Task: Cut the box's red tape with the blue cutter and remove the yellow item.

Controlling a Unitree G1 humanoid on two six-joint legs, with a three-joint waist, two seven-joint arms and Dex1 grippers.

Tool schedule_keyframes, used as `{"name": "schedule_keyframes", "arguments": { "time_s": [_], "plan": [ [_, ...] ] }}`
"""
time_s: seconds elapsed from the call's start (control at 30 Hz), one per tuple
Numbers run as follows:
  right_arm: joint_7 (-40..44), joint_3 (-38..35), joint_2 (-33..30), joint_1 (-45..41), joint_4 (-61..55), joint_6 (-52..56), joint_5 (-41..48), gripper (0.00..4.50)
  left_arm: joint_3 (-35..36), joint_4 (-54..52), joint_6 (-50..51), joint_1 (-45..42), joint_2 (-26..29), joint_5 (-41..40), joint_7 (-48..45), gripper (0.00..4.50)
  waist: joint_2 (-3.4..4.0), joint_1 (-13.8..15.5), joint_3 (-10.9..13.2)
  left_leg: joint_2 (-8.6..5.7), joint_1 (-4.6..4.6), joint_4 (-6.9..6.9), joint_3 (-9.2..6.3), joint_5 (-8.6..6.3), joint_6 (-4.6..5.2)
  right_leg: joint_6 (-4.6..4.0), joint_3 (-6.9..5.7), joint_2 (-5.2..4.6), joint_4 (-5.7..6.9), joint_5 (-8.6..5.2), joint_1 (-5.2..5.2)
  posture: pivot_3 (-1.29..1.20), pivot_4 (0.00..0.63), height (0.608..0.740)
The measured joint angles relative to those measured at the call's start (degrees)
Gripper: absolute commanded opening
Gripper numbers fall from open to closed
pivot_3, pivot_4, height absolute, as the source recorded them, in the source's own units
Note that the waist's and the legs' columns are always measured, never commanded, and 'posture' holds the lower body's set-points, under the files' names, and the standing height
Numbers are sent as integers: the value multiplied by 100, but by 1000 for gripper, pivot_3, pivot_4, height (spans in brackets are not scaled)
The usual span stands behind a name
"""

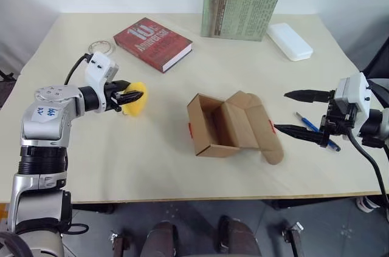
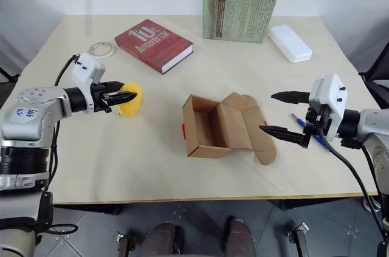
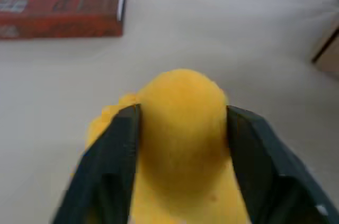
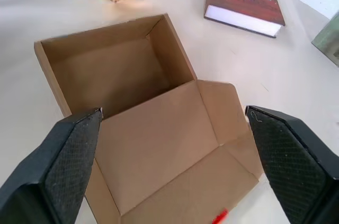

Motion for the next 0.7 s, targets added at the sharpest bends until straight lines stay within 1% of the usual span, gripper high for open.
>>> {"name": "schedule_keyframes", "arguments": {
  "time_s": [0.1, 0.13, 0.2, 0.27, 0.33, 0.4, 0.5, 0.6, 0.7],
  "plan": [
    [126, 58, -3, -82, 188, -87, -81, 4500, 132, -450, 140, 347, 262, -291, -241, 4350, 2, -53, 1, 4, 6, -7, 6, -2, -3, 0, 2, 2, 1, 0, -2, 0, 150, 740],
    [180, 58, -7, -83, 242, -108, -98, 4500, 230, -611, 144, 527, 336, -377, -314, 4455, 4, -64, 2, 5, 6, -8, 6, -2, -4, 0, 2, 2, 1, 0, -4, 0, 150, 740],
    [288, 55, -43, -82, 385, -127, -120, 4500, 439, -928, 65, 875, 380, -535, -413, 4455, 4, -66, 2, 6, 6, -7, 7, -2, -4, 0, 2, 2, 1, 0, -4, 0, 150, 740],
    [402, 40, -91, -43, 474, -225, -167, 4500, 742, -1321, -199, 1414, 364, -777, -602, 4455, 5, -68, 2, 6, 7, -5, 8, -4, -6, 0, 4, 2, 1, 0, -3, 0, 150, 740],
    [574, -24, -159, 40, 684, -378, -209, 4500, 1050, -1812, -614, 2209, 297, -1049, -875, 4455, 5, -69, 3, 7, 7, -5, 10, -5, -8, 0, 4, 2, -3, 0, -3, 0, 150, 740],
    [775, -59, -300, 237, 911, -587, -354, 4500, 1139, -2107, -942, 2930, 302, -1102, -1100, 4455, 5, -51, 3, 8, 8, -5, 10, -5, -8, 0, 3, 2, -3, 0, -3, 0, 150, 740],
    [1101, -73, -457, 633, 1411, -1085, -685, 4500, 1238, -2154, -1325, 3854, 289, -1229, -1486, 4455, 6, -4, 3, 9, 8, 2, 11, -5, -8, -5, 4, 2, -4, -2, 0, 0, 150, 740],
    [1293, -67, -458, 777, 1803, -1397, -879, 4500, 1435, -2071, -1513, 4116, 138, -1517, -1708, 4455, 14, 3, 6, 9, 8, 11, 12, -4, -6, -13, 7, 2, -3, -3, 2, 0, 150, 740],
    [1357, -46, -538, 823, 2557, -1859, -1239, 4500, 1521, -2032, -1825, 4485, 119, -1508, -1674, 4455, 27, -30, -2, 11, 21, 5, 23, -4, -6, -17, 13, 2, 0, -1, 5, 0, 150, 740]
  ]
}}
